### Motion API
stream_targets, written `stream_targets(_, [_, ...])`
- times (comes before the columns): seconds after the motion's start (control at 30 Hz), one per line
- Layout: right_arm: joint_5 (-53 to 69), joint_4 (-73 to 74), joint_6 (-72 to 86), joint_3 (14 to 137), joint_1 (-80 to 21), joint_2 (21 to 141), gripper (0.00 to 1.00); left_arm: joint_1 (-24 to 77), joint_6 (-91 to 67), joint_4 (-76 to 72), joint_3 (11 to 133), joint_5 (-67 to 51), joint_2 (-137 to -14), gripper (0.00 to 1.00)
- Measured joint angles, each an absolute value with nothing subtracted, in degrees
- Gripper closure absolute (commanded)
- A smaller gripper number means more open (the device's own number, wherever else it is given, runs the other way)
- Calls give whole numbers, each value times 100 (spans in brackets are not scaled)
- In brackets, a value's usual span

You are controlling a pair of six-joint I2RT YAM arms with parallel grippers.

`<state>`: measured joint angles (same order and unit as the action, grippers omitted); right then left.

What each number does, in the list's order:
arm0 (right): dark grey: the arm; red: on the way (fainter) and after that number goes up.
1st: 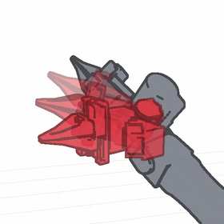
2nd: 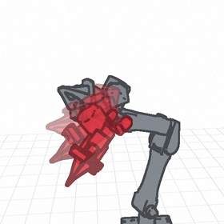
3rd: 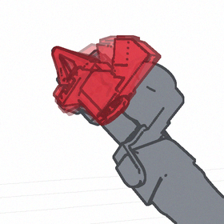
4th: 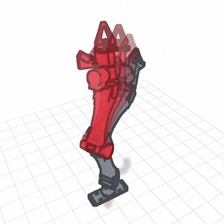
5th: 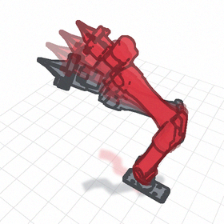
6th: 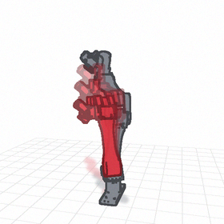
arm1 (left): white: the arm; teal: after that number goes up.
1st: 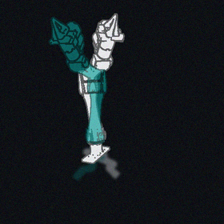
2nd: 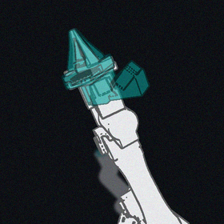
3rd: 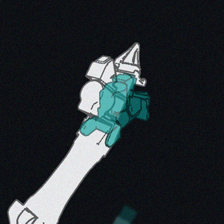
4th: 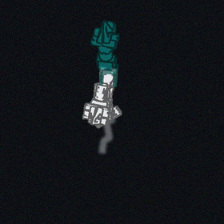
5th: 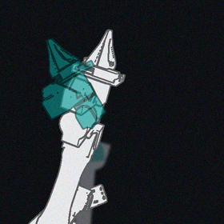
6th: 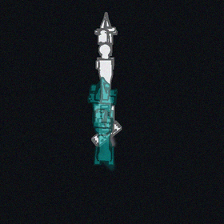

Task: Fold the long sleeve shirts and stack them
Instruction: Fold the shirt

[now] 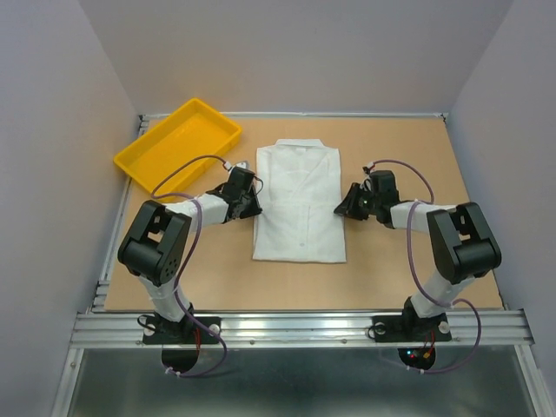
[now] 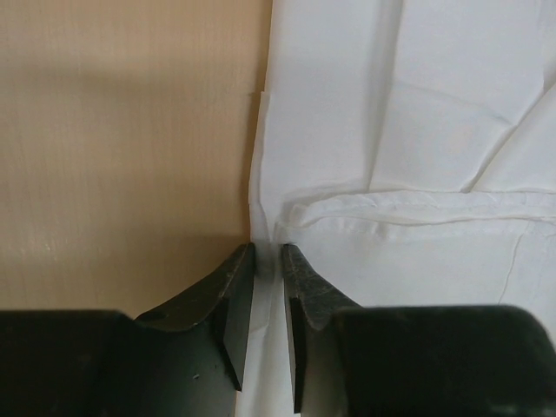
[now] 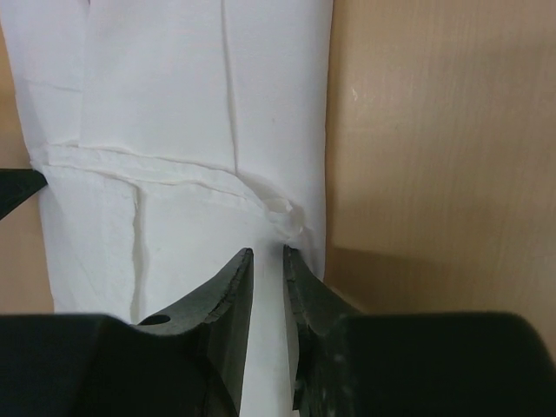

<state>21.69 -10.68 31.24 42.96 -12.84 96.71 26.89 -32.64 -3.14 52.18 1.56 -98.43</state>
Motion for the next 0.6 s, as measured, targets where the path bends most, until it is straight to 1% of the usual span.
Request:
stream_targets(0.07, [2029, -921, 3017, 4289, -1288, 9504, 73, 2692, -3264, -263, 5256, 187, -9852, 65])
stream_targets(0.1, [1979, -860, 2971, 4289, -1286, 9417, 73, 2692, -3260, -244, 5266, 189, -9852, 59])
stream_targets(0.2, [1791, -585, 2722, 4289, -1323, 8989, 71, 2694, -3223, -202, 5317, 226, -9852, 49])
stream_targets(0.37, [1503, -113, 2250, 4386, -1765, 8399, 71, 2689, -3050, 69, 5557, 362, -9950, 47])
stream_targets(0.6, [1007, 644, 1831, 4722, -2733, 8711, 71, 2692, -2965, 191, 5870, 377, -10182, 48])
